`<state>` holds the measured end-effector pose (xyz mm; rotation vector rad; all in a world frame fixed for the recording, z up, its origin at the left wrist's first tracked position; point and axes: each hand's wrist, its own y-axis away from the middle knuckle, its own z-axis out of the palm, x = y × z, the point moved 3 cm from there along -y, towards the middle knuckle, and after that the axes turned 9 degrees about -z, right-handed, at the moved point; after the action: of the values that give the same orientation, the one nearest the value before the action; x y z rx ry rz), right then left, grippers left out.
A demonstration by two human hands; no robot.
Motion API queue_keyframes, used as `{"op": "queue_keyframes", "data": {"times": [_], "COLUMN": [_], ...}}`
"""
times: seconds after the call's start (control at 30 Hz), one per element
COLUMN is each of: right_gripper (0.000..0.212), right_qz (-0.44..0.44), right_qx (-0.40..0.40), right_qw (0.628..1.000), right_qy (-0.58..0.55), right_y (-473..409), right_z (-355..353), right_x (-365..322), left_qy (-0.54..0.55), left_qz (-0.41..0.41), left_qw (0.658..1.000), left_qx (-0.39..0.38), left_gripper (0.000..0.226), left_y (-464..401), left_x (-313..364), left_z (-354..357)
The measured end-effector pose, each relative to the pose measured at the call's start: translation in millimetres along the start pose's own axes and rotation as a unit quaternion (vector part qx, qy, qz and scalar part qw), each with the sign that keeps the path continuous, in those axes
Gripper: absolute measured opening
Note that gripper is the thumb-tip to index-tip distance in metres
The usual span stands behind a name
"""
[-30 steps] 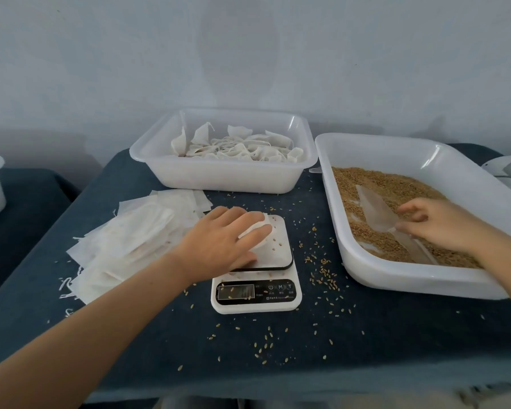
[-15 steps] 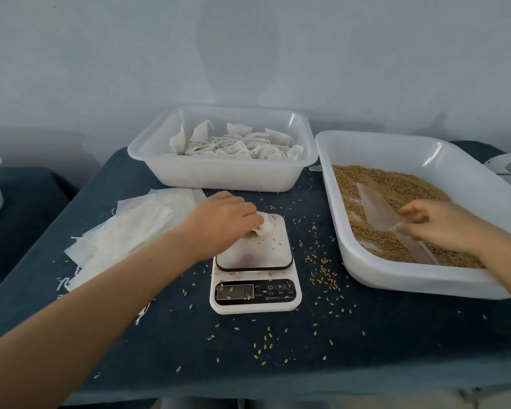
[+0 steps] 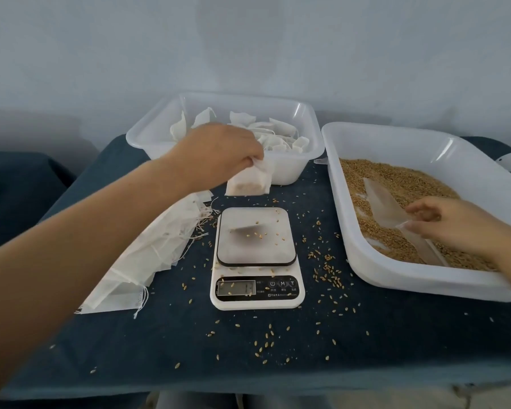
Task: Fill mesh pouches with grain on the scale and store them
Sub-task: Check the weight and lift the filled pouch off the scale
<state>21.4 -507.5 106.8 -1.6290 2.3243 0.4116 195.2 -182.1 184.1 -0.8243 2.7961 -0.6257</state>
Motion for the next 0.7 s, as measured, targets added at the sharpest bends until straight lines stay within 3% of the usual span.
{"op": "queue_keyframes", "data": {"times": [0.27, 0.7], "right_gripper": [0.035, 0.037], "right_qz": [0.002, -0.007], "right_qx": [-0.002, 0.005], "right_qw": [1.0, 1.0], "right_qy": [-0.008, 0.002], "right_y": [-1.5, -1.8], "right_z": [0.9, 1.0], "right_x": [0.9, -1.4], "left_qy": [0.037, 0.06], "left_qz": [-0.055, -0.051], "left_qw": [0.998, 0.997], "left_qx": [-0.003, -0.001], "left_gripper": [0.021, 0.019], "left_y": [-3.8, -3.2], "left_x": [-6.5, -1.3], "left_z": [-19.3, -22.1]}}
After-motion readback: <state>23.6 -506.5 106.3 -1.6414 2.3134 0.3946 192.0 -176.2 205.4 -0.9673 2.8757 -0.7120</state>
